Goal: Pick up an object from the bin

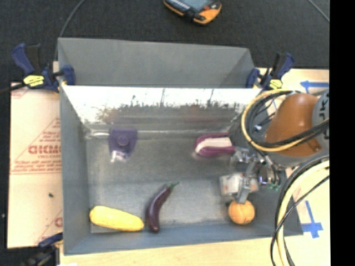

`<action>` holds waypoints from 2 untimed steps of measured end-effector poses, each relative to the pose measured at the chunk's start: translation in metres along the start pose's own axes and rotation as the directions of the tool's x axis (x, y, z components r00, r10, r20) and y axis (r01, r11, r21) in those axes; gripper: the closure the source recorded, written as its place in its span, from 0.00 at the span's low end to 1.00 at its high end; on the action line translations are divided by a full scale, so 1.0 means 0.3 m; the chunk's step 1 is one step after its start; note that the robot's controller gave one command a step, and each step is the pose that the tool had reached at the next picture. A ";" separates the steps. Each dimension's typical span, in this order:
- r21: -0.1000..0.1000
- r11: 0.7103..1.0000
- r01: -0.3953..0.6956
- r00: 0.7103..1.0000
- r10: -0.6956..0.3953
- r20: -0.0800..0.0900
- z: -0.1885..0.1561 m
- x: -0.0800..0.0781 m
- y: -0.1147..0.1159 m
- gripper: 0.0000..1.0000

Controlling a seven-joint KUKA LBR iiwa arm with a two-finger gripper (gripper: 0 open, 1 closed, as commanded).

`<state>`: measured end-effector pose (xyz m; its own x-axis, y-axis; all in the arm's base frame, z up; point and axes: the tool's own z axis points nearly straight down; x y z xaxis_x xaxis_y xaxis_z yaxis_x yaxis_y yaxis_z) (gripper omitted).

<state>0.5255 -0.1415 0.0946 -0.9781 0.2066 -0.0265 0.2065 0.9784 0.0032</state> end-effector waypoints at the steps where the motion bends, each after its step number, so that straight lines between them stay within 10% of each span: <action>1: -0.011 0.962 -0.273 0.962 0.273 -0.009 0.042 -0.044 0.078 1.00; 2: -0.011 0.962 -0.272 0.962 0.272 -0.009 0.042 -0.044 0.078 1.00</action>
Offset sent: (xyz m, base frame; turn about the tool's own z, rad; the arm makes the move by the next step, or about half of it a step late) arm 0.0000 0.0000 0.0000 0.0000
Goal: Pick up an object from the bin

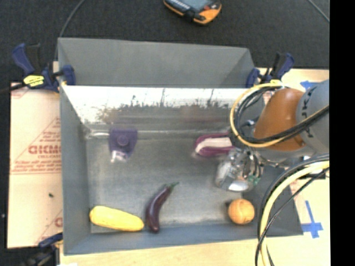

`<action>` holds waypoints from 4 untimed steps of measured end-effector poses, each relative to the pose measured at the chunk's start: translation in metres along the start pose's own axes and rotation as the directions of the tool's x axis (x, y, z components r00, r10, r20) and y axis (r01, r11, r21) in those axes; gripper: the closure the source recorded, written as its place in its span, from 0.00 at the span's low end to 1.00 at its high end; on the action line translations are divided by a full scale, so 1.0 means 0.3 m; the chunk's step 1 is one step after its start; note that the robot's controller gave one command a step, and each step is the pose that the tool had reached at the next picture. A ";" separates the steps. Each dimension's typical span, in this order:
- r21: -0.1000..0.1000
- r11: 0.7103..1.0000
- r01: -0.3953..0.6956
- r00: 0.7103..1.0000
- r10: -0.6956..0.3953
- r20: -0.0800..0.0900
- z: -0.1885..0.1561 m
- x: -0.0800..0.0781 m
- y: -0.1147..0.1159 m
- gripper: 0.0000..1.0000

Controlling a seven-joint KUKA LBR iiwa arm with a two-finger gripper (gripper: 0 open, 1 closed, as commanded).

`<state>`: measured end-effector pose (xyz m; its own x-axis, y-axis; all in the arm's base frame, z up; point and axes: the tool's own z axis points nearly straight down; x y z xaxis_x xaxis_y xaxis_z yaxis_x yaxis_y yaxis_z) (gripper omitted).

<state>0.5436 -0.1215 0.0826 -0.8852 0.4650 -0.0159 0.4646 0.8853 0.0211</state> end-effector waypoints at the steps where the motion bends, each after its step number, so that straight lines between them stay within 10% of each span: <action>1: 0.003 1.000 0.004 1.000 -0.004 0.002 -0.045 0.005 -0.003 1.00; 4: 0.009 1.000 0.005 1.000 -0.005 0.003 -0.318 -0.001 -0.015 1.00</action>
Offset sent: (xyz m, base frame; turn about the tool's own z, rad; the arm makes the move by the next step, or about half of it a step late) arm -0.0015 0.0002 0.0168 -0.0019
